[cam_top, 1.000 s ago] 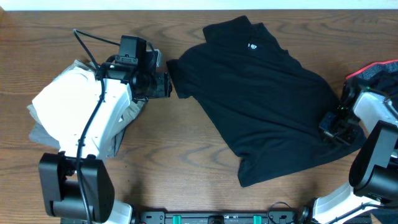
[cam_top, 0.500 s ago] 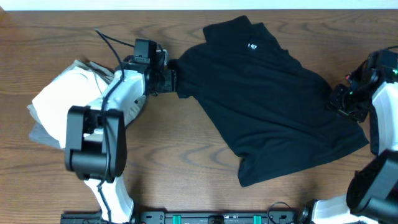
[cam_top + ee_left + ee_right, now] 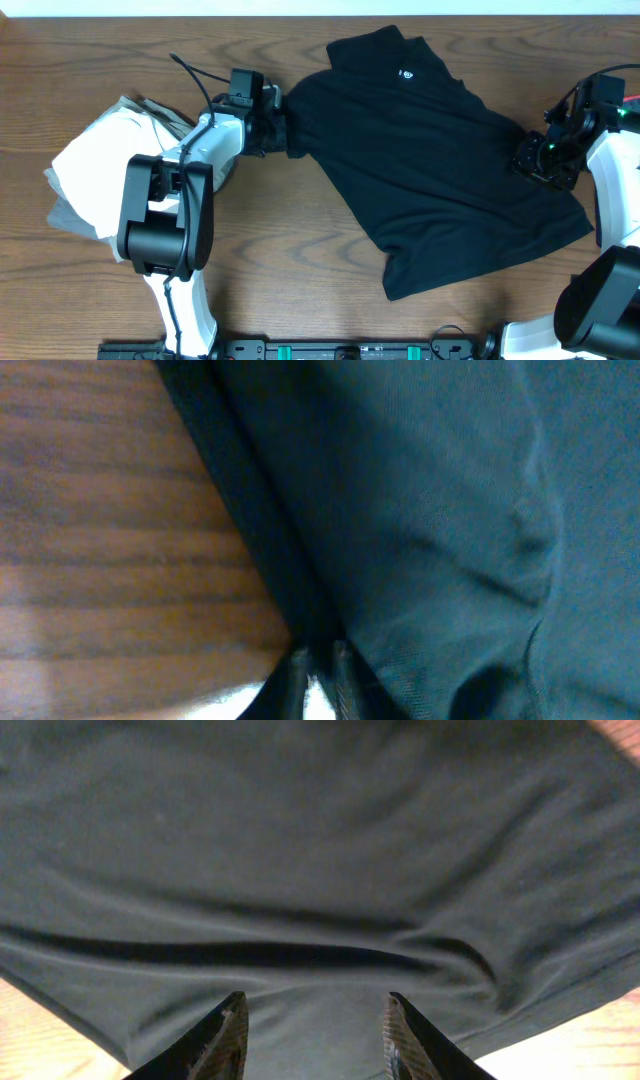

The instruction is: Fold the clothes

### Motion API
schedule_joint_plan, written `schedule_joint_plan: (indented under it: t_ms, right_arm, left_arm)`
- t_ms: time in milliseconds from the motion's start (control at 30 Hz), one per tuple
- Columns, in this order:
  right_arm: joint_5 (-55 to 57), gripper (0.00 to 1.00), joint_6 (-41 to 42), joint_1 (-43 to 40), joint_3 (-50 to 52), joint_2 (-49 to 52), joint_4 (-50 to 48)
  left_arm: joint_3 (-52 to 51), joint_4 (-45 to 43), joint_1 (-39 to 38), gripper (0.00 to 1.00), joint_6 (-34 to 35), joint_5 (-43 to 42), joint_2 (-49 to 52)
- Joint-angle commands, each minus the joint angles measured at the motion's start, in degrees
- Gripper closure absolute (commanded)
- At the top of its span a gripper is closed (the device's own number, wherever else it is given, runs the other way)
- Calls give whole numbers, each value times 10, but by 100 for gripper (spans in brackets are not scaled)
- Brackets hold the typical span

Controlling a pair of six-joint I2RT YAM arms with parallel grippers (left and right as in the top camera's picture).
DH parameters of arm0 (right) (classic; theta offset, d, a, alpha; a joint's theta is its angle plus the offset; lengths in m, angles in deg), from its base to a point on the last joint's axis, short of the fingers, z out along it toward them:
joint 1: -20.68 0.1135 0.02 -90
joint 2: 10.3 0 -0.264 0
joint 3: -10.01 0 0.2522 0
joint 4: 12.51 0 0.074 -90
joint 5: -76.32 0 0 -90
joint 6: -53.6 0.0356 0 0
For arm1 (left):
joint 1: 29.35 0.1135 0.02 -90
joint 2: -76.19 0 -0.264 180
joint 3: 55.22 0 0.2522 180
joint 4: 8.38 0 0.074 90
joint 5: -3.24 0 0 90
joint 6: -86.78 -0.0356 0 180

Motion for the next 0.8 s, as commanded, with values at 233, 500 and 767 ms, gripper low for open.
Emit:
schedule_joint_plan:
  t_ms: [233,500,767]
  right_arm:
    - [-3,58,-6,39,-6,-3,4]
    - [0,54,-6,64,19,-3,-24]
    - [-2,50,0,66,52,-3,-46]
  left_arm:
    - [-3,174,5,94,75,124,0]
    - [-3,163,10,85,65,69,-46]
    - [-3,63,-21,35,82,29,-21]
